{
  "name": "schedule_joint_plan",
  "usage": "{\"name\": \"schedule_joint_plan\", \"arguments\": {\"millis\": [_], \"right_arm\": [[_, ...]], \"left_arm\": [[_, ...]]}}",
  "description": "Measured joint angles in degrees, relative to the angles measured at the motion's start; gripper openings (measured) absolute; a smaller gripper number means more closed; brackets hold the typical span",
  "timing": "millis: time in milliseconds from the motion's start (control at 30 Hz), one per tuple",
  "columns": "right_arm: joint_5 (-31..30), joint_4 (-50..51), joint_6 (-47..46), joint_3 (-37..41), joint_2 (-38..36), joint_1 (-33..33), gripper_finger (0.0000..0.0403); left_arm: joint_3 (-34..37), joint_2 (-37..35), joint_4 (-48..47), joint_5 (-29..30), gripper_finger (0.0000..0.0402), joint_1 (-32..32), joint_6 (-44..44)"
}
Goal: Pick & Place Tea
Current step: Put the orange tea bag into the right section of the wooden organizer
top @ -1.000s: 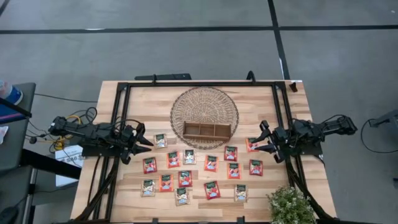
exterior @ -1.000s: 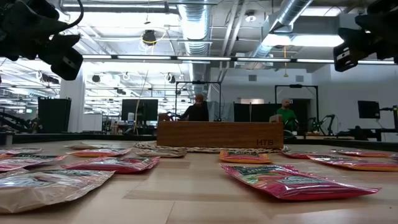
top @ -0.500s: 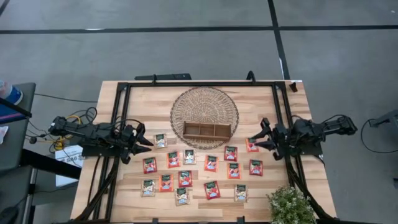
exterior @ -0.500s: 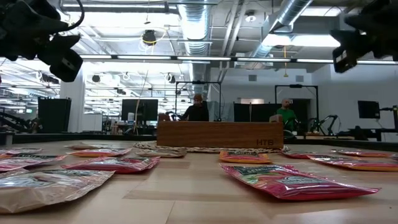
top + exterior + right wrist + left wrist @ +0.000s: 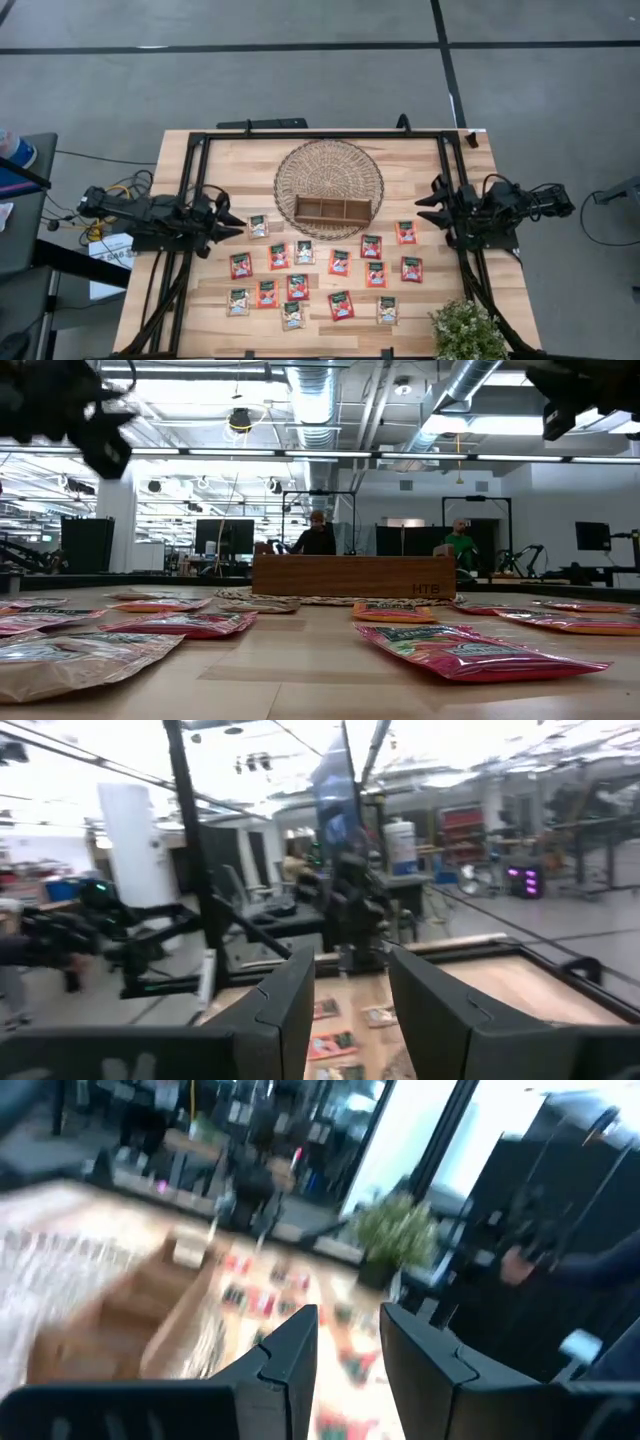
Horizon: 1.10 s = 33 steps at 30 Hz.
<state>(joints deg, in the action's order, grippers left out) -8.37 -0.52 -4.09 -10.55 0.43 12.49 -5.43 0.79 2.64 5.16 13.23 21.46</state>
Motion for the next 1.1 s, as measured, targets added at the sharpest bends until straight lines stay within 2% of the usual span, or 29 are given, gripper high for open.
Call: {"name": "schedule_joint_plan", "arguments": {"millis": [167, 300, 400, 500, 600, 700, 900, 1100], "right_arm": [[-2.18, -0.34, -0.03, -0.09, 0.0, 0.0, 0.0123], [-5.64, -0.35, -0.3, -0.38, 0.0, -0.02, 0.0123], [-7.47, 4.54, 0.03, -3.33, 0.8, -0.02, 0.0123], [-8.31, 14.15, -0.42, -8.51, 3.95, -0.02, 0.0123], [-8.31, 23.88, -1.97, -14.61, 9.77, -0.01, 0.0123], [-8.08, 33.92, -5.93, -20.71, 17.46, 0.0, 0.0123], [-3.3, 46.1, -10.25, -30.9, 33.96, 0.22, 0.0123], [-3.18, 60.92, -20.01, -39.9, 48.0, 0.07, 0.0123]], "left_arm": [[-8.6, 3.16, -3.95, -0.87, 0.0103, 0.02, -3.24], [-15.0, 6.12, -13.96, -0.98, 0.0103, 0.02, -4.59], [-18.12, 8.34, -22.74, -1.0, 0.0103, 0.02, -4.27], [-19.13, 9.44, -27.96, -1.33, 0.0103, 0.02, -4.4], [-19.12, 9.71, -32.06, -1.29, 0.0103, 0.02, -4.3], [-18.89, 10.12, -31.82, -0.74, 0.0103, 0.02, -4.29], [-18.89, 10.15, -31.7, -0.67, 0.0103, 0.02, -4.3], [-18.89, 10.15, -31.7, -0.02, 0.0103, 0.02, -6.71]]}}
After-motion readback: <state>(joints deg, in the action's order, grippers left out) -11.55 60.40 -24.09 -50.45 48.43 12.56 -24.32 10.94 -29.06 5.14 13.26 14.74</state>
